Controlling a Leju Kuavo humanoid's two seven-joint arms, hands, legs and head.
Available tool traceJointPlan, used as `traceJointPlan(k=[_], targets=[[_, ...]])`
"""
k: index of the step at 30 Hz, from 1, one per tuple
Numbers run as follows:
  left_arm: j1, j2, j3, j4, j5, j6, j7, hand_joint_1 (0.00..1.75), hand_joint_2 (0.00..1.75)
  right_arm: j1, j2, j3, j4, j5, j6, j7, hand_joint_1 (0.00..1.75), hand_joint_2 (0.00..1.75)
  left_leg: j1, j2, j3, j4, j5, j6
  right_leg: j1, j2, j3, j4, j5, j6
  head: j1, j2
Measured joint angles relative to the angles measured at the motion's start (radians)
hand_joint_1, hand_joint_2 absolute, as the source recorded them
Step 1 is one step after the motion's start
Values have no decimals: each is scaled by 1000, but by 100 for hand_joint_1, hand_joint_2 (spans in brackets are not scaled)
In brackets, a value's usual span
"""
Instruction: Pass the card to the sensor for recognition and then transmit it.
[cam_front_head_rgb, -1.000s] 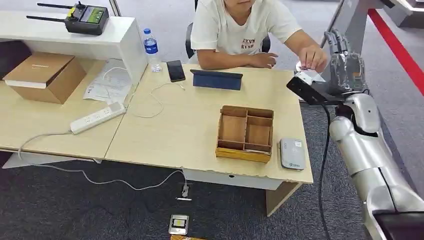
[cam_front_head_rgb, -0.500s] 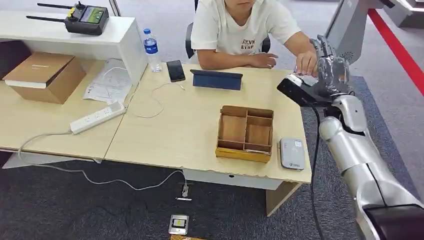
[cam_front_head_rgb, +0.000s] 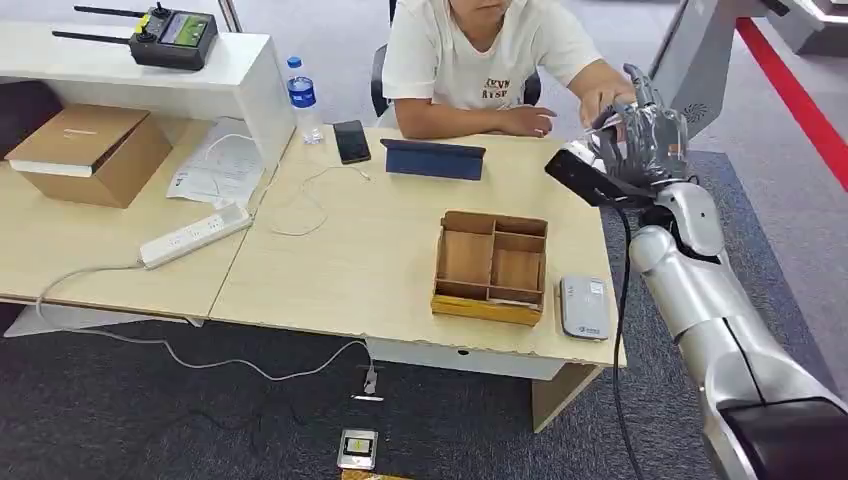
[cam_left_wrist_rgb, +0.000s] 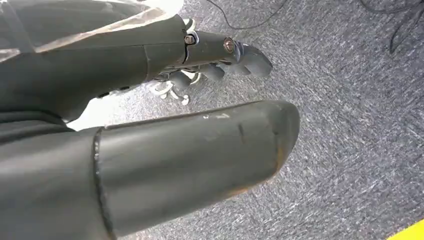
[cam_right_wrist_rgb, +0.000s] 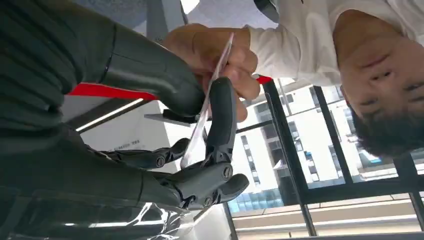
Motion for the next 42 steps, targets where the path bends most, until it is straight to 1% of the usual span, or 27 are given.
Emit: traceJointPlan(k=[11,18,25,33,36,42], targets=[[0,0,0,0,-3,-5,11,0,0,-1,-2,2,8,-19,0,-2,175,175,0,0,1,0,0,0,0,0,0,0,0,0,0,0],[2,0,0,0,1,-6,26,0,0,27,-30,2,-3,-56,11,-2,175,175,0,1,1,0,0,0,0,0,0,0,0,0,-1,0],[2,0,0,0,4,-2,25,0,0,115,-91,2,-69,-90,24,28,175,175,0,1,0,0,0,0,0,0,0,-1,0,0,0,0],[4,0,5,0,16,2,34,0,0,165,-193,1,-156,-105,98,57,175,175,0,0,0,0,0,0,0,0,0,-1,0,0,0,0],[3,0,10,0,19,-7,39,0,0,185,-230,1,-177,-105,129,63,175,175,0,0,0,0,0,0,0,0,0,-1,0,0,0,0],[3,2,13,0,26,-14,31,0,0,254,-285,2,-204,-113,152,70,175,175,0,0,0,0,-1,0,0,0,0,-1,0,0,0,0]])
